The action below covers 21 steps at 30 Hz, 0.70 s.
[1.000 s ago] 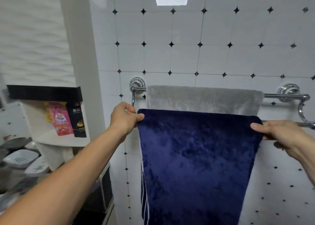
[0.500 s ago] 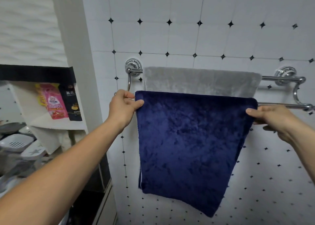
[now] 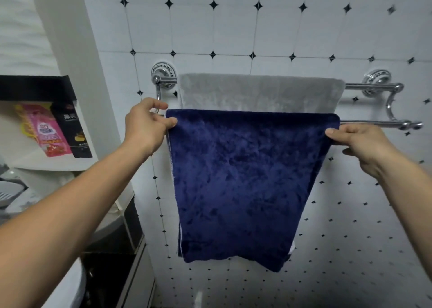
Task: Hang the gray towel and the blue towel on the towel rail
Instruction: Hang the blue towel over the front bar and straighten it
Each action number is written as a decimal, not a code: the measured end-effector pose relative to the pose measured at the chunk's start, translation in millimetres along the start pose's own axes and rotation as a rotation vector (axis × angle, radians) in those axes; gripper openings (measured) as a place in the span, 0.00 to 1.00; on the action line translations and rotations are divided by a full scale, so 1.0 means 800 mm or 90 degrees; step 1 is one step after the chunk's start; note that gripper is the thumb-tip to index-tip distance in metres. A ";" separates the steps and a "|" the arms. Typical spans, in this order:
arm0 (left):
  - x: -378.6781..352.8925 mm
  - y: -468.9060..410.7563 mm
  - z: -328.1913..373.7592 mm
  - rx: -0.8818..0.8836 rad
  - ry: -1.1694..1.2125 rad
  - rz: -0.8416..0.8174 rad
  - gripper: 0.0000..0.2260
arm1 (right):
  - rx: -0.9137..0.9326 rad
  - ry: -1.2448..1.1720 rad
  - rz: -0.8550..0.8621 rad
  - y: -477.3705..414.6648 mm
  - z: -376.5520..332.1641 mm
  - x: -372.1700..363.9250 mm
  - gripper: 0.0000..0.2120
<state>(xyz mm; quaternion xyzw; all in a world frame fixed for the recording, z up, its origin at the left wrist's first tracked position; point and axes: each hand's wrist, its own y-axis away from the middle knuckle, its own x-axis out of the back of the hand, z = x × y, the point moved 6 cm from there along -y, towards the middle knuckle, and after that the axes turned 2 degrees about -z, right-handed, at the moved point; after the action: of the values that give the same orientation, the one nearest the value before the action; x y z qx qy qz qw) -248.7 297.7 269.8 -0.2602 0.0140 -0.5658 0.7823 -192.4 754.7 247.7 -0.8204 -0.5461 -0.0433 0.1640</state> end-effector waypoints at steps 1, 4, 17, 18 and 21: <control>-0.001 -0.002 0.002 -0.007 -0.013 -0.010 0.11 | 0.004 -0.015 0.006 0.000 -0.001 0.002 0.08; 0.001 -0.003 -0.001 0.000 -0.017 -0.011 0.10 | -0.033 -0.067 -0.011 0.000 0.006 -0.005 0.04; -0.028 0.030 -0.057 0.181 0.344 -0.030 0.10 | -0.055 -0.247 -0.093 -0.007 0.043 -0.036 0.19; -0.031 0.029 -0.051 0.169 0.346 -0.063 0.08 | -0.052 -0.240 -0.084 -0.006 0.044 -0.034 0.18; -0.042 0.026 -0.036 0.163 0.367 -0.116 0.05 | -0.046 -0.211 -0.048 -0.002 0.044 -0.029 0.14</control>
<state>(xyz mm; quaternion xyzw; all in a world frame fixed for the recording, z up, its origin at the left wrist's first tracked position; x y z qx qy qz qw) -251.9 321.2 226.6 0.0108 0.1406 -0.6809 0.7187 -206.9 745.5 209.3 -0.8004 -0.5943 0.0667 0.0408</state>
